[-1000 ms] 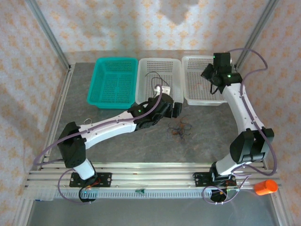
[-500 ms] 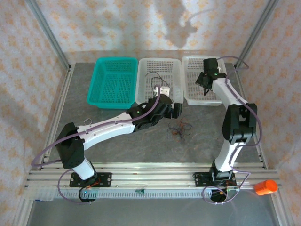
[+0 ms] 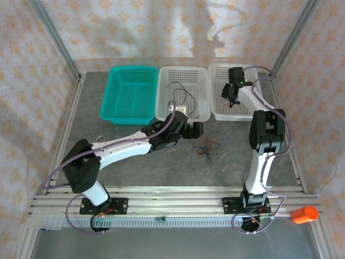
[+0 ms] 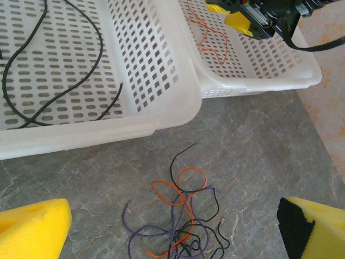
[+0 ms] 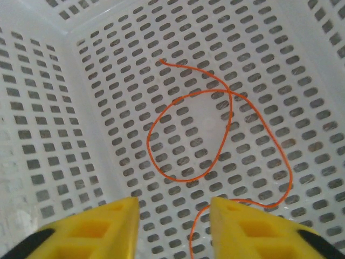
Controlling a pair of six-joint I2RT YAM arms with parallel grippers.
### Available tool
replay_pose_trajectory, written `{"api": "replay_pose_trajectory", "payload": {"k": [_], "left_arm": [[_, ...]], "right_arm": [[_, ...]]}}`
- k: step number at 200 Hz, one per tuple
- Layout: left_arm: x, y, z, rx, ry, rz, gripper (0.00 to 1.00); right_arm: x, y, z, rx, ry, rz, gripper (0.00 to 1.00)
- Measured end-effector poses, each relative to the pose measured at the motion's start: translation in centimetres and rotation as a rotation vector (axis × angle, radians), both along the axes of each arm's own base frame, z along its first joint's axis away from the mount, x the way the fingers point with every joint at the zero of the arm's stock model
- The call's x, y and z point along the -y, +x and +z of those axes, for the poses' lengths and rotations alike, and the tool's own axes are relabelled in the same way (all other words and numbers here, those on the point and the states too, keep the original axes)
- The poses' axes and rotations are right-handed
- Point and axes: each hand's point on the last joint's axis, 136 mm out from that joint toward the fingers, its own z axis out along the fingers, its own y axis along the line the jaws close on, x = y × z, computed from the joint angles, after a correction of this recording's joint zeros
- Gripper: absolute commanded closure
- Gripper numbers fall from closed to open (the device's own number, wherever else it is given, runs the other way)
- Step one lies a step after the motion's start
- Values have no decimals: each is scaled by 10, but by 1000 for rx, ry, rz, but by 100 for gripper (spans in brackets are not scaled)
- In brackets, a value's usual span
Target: Untangle the cables
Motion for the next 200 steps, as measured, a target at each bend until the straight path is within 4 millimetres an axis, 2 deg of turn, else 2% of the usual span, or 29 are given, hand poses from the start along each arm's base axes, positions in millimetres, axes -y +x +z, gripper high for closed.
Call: {"api": "replay_pose_trajectory", "payload": {"k": [15, 45, 73, 98, 125, 137, 149, 170, 200], "left_arm": [[-6, 2, -2, -13, -28, 9, 1], [-12, 6, 3, -13, -61, 25, 1], [-12, 5, 3, -10, -51, 17, 1], [-18, 3, -4, -6, 18, 2, 1], [-21, -2, -10, -6, 87, -29, 3], [-19, -5, -11, -4, 107, -48, 3], [-12, -10, -11, -4, 119, -72, 4], [9, -13, -17, -4, 138, -119, 8], [33, -15, -33, -39, 183, -142, 11]], "right_arm": [[-1, 2, 0, 0, 4, 4, 41], [-3, 6, 9, 15, 12, 9, 39], [-5, 5, 18, 31, 24, 16, 42], [-10, -6, 47, 75, 42, 43, 48], [-20, -34, 95, 154, 47, 84, 53], [-28, -55, 113, 182, 51, 110, 54], [-36, -79, 122, 194, 57, 136, 55], [-47, -116, 122, 178, 73, 170, 56], [-45, -161, 101, 112, 104, 158, 62]]}}
